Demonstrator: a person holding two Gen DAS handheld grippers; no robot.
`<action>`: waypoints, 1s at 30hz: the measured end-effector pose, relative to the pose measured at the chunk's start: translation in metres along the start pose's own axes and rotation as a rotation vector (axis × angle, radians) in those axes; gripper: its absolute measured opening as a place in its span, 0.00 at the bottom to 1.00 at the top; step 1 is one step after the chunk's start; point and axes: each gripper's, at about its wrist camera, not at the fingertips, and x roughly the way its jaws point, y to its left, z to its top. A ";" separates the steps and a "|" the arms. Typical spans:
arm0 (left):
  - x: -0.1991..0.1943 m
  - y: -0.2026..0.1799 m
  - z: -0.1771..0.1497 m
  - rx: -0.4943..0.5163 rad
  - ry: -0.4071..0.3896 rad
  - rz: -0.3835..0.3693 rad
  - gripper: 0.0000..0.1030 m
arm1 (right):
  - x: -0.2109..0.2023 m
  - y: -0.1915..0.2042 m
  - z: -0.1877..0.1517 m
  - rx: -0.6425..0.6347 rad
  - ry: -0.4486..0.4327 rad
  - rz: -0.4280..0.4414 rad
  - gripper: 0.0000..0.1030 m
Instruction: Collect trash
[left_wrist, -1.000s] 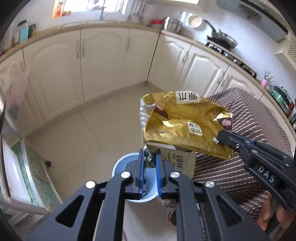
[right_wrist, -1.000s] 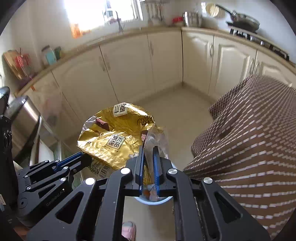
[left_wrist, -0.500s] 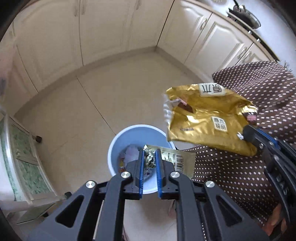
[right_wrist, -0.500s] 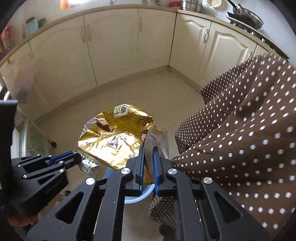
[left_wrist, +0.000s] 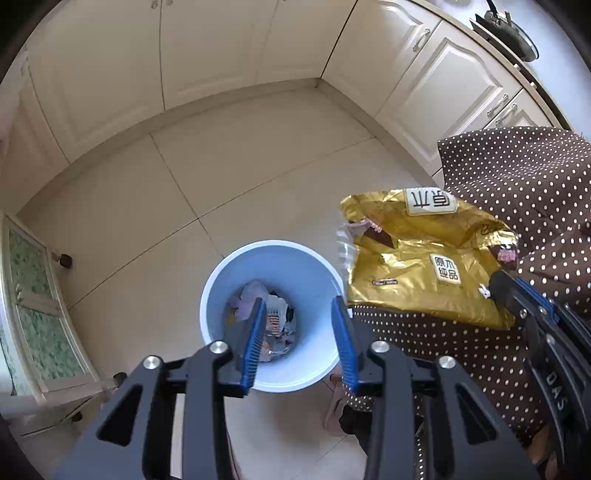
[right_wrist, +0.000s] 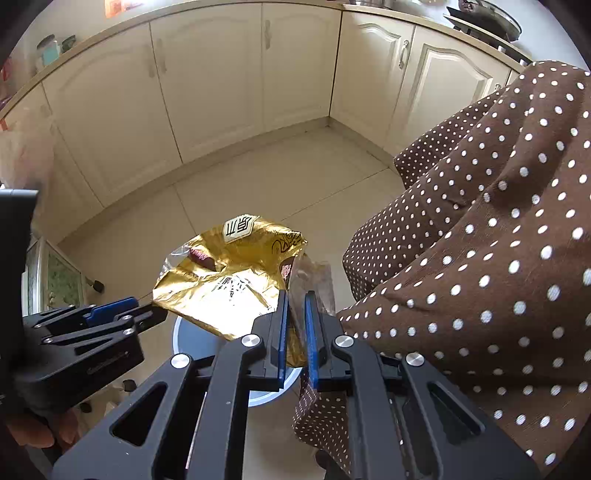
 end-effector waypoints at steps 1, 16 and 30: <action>-0.003 0.003 -0.001 -0.003 0.004 0.016 0.39 | 0.000 0.001 0.000 -0.005 0.002 0.001 0.08; -0.011 0.036 -0.022 -0.061 0.018 0.072 0.45 | 0.039 0.033 -0.009 -0.085 0.095 0.006 0.08; -0.017 0.028 -0.017 -0.041 0.004 0.051 0.47 | 0.042 0.035 -0.003 -0.060 0.090 0.058 0.33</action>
